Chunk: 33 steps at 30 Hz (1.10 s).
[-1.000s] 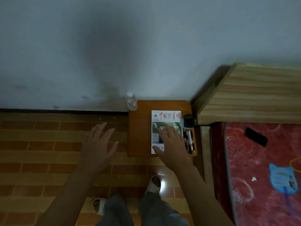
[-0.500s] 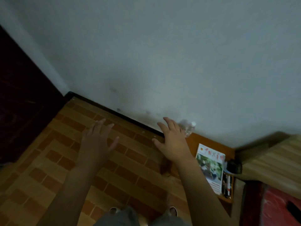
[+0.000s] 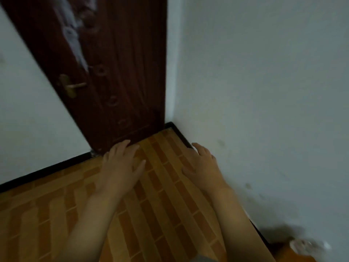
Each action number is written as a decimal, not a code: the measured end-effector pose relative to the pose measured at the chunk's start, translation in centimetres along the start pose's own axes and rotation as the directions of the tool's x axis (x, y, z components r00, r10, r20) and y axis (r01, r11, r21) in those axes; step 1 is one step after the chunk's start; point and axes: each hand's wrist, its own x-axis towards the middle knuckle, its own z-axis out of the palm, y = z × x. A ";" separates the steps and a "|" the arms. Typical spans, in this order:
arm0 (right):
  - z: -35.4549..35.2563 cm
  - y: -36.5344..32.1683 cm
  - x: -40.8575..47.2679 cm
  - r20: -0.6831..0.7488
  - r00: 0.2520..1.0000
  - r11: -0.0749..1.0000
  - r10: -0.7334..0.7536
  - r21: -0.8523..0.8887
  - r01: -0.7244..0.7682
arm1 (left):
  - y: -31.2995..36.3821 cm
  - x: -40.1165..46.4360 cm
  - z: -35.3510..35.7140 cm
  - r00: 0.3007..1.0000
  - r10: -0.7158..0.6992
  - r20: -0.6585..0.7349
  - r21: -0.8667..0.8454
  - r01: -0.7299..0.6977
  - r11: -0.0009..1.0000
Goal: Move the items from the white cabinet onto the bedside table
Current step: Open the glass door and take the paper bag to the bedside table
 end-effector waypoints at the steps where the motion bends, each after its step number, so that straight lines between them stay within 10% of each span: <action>1: 0.4 -2.0 1.4 0.028 1.000 1.000 -0.012 0.006 0.012 | -1.9 -0.2 -1.0 0.999 -0.037 -0.032 -0.005 0.037 0.999; 17: 11.5 -23.8 20.6 0.303 0.753 0.795 -0.584 0.028 0.606 | -20.3 -0.9 -6.9 0.758 -0.620 -0.203 0.013 0.635 0.772; 33: 21.8 -44.9 26.0 0.471 0.291 0.409 -0.833 0.171 0.896 | -30.5 -6.4 -12.4 0.352 -0.869 -0.347 0.027 0.930 0.365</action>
